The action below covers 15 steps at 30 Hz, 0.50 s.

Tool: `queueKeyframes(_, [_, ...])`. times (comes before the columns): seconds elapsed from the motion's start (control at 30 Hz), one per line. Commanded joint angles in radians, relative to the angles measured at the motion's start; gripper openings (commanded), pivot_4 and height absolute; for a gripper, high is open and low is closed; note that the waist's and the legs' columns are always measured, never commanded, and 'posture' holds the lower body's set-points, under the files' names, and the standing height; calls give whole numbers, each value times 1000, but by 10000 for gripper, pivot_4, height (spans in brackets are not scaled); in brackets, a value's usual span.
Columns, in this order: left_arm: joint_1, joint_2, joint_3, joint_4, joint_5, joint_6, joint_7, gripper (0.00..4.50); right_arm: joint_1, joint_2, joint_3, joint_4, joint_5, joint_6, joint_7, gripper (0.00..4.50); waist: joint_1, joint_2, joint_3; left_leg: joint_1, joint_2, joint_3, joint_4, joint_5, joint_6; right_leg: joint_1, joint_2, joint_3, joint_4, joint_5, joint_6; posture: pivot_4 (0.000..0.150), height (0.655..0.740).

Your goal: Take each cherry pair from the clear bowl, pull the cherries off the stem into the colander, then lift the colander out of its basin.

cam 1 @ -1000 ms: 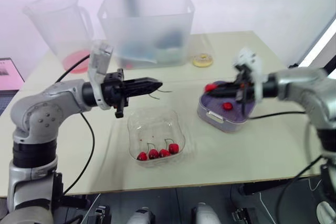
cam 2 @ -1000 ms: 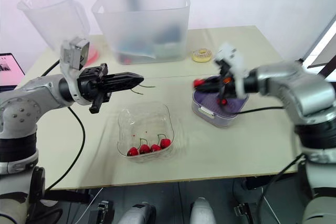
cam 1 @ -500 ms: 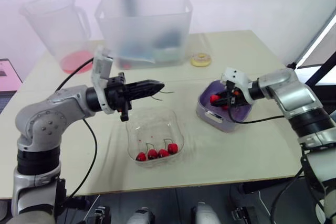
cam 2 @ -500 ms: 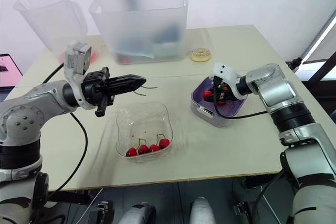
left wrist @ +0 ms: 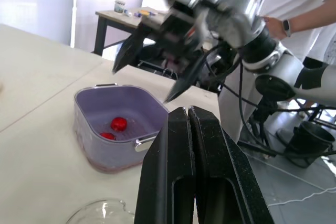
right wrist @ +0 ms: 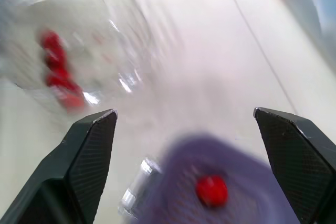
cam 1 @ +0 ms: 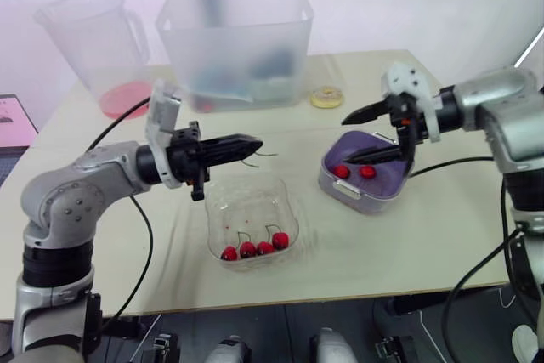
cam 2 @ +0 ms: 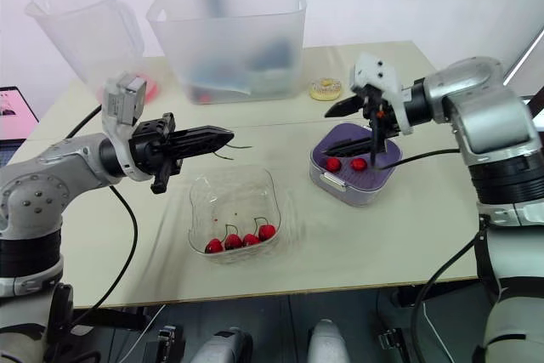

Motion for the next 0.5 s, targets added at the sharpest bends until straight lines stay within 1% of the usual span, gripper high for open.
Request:
queueKeyframes(0.03, [3,45,61,30,17,-28,-1,0,-21,20,-71,-124,141,115,-2,44370,-1,0,0,0,0,0,0,0,0,0,0,0,0,0,0,1500,7400])
queueKeyframes(0.17, [83,148,139,88,33,-6,-21,0,-29,84,-83,-171,205,157,-59,44370,-7,0,0,1,1,-1,-1,0,0,-1,0,0,1,0,0,1500,7400])
queueKeyframes(0.27, [185,231,247,119,7,27,-48,0,-35,121,-85,-176,229,166,-93,44370,-9,0,0,1,1,-3,-1,0,0,-1,0,1,1,0,0,1500,7400])
queueKeyframes(0.33, [242,267,302,137,-1,42,-54,0,-36,132,-80,-174,232,160,-106,44370,-7,0,0,1,2,-3,-1,0,0,-2,-1,1,1,0,0,1500,7400])
queueKeyframes(0.43, [387,296,391,162,-19,126,-25,0,-43,162,-79,-155,239,150,-132,44370,-4,0,0,0,2,-3,-1,0,0,-1,-2,1,0,0,0,1500,7400])
queueKeyframes(0.5, [505,286,406,160,13,131,-26,0,-44,180,-72,-142,235,144,-146,44370,-4,0,0,1,2,-3,-1,0,0,-2,-2,1,1,0,0,1500,7400])
